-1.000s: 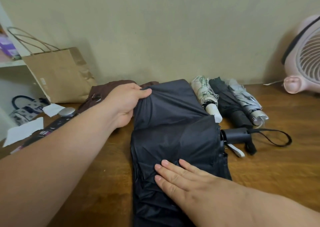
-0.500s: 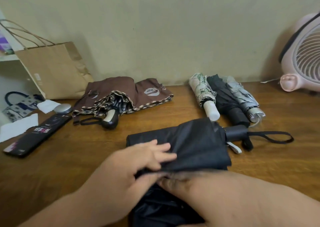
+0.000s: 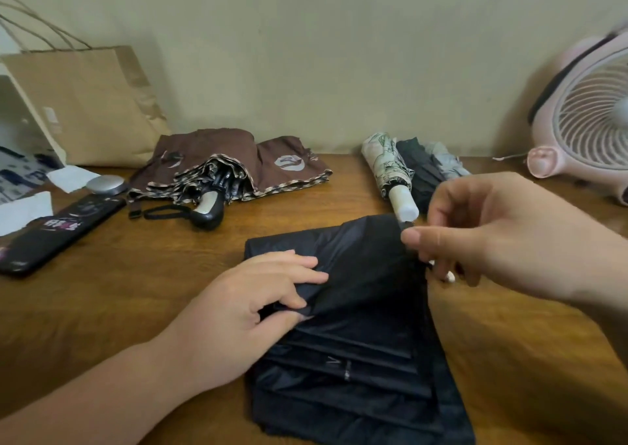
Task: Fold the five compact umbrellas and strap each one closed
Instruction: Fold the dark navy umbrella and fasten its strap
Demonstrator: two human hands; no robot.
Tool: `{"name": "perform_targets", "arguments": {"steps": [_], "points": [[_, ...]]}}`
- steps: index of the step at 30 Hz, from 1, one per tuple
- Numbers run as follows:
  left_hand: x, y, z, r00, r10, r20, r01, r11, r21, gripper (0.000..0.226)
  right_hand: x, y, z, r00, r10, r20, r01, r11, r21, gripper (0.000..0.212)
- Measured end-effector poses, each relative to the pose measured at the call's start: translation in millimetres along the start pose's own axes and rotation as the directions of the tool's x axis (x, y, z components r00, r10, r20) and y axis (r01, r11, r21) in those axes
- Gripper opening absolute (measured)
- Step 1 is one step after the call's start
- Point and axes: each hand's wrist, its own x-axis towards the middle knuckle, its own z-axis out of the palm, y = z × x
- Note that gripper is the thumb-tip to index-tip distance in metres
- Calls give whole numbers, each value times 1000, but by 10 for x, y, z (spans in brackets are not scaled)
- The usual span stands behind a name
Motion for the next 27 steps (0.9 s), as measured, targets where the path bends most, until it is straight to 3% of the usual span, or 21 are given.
{"name": "perform_targets", "arguments": {"steps": [3, 5, 9, 13, 16, 19, 21, 24, 27], "points": [[-7, 1, -4, 1000, 16, -23, -15, 999, 35, 18, -5, 199, 85, 991, 91, -101, -74, 985, 157, 44], [-9, 8, -14, 1000, -10, -10, 11, 998, 54, 21, -103, 255, 249, 986, 153, -71, -125, 946, 299, 52], [-9, 1, 6, 1000, -10, 22, 8, 995, 102, 22, -156, 397, 594, 972, 181, -153, -76, 849, 523, 56], [-5, -18, 21, 1000, 20, 11, -21, 989, 145, 24, -282, 356, 641, 976, 140, -170, -37, 867, 497, 45], [-7, -35, 0, 999, 6, 39, -13, 984, 177, 32, -406, 384, 664, 990, 129, -60, -107, 956, 275, 38], [2, 14, -66, 998, -36, 58, 24, 981, 194, 42, -459, 426, 703, 976, 216, 13, -212, 944, 254, 30], [68, 81, -144, 983, -92, 160, 52, 969, 240, 63, -448, 454, 702, 969, 247, -9, -235, 934, 269, 27], [342, 222, -369, 895, -212, 392, 60, 929, 366, 100, -428, 490, 710, 966, 251, -55, -228, 937, 265, 23], [829, 348, -464, 904, -234, 358, 132, 949, 287, 83, -444, 549, 746, 973, 218, -79, -193, 951, 241, 21]]}}
